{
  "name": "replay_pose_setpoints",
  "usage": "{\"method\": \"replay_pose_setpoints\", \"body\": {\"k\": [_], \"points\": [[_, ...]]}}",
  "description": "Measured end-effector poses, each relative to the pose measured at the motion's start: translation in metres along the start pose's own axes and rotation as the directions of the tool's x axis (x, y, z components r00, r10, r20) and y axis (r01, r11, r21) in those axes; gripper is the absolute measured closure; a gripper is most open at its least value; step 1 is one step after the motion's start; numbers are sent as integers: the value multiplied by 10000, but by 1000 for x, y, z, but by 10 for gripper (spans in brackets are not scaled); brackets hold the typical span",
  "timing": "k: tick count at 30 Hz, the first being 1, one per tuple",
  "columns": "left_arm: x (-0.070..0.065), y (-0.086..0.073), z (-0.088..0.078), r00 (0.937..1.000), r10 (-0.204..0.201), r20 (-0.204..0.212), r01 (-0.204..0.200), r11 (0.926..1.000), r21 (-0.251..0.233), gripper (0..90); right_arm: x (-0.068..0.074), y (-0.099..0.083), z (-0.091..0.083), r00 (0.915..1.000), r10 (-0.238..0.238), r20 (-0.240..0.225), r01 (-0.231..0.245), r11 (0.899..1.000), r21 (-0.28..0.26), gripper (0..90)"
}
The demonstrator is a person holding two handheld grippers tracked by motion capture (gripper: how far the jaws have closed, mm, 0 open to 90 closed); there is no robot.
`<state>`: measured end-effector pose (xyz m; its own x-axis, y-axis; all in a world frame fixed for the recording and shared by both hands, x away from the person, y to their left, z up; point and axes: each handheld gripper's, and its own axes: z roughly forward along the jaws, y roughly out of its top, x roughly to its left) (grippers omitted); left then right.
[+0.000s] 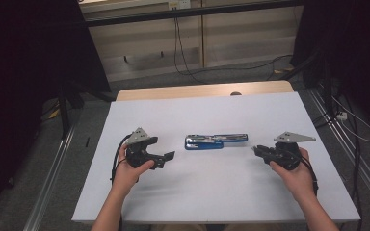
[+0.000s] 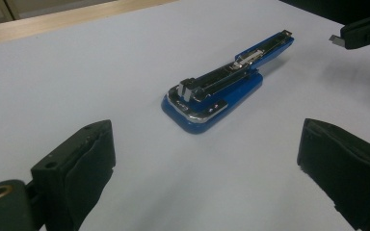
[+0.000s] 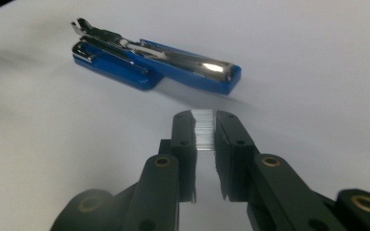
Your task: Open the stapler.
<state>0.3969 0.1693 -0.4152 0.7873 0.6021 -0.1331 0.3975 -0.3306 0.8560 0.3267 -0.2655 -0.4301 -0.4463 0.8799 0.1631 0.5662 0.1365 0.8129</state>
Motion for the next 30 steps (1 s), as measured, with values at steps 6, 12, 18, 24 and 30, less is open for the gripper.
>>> {"method": "replay_pose_setpoints", "body": {"k": [6, 12, 18, 24, 30], "points": [[1, 0, -1, 10000, -94, 1, 94, 10000, -6, 60, 6, 15, 3, 9986, -433, -289, 432, 9991, -42, 793], [1, 0, -2, 9999, -160, 4, 160, 9998, 73, 60, 12, 31, 9, 9943, -743, -771, 737, 9972, -115, 794], [3, -2, -5, 9998, -186, -58, 186, 9998, 2, 60, 15, 49, 18, 9878, -1069, -1135, 1048, 9942, -248, 793], [3, -3, -5, 9998, -216, -11, 216, 9997, 114, 60, 20, 67, 25, 9774, -1505, -1487, 1472, 9886, -327, 794], [6, -4, -8, 9993, -378, -64, 378, 9993, -19, 60, 25, 81, 29, 9683, -1723, -1807, 1670, 9850, -443, 794]]}}
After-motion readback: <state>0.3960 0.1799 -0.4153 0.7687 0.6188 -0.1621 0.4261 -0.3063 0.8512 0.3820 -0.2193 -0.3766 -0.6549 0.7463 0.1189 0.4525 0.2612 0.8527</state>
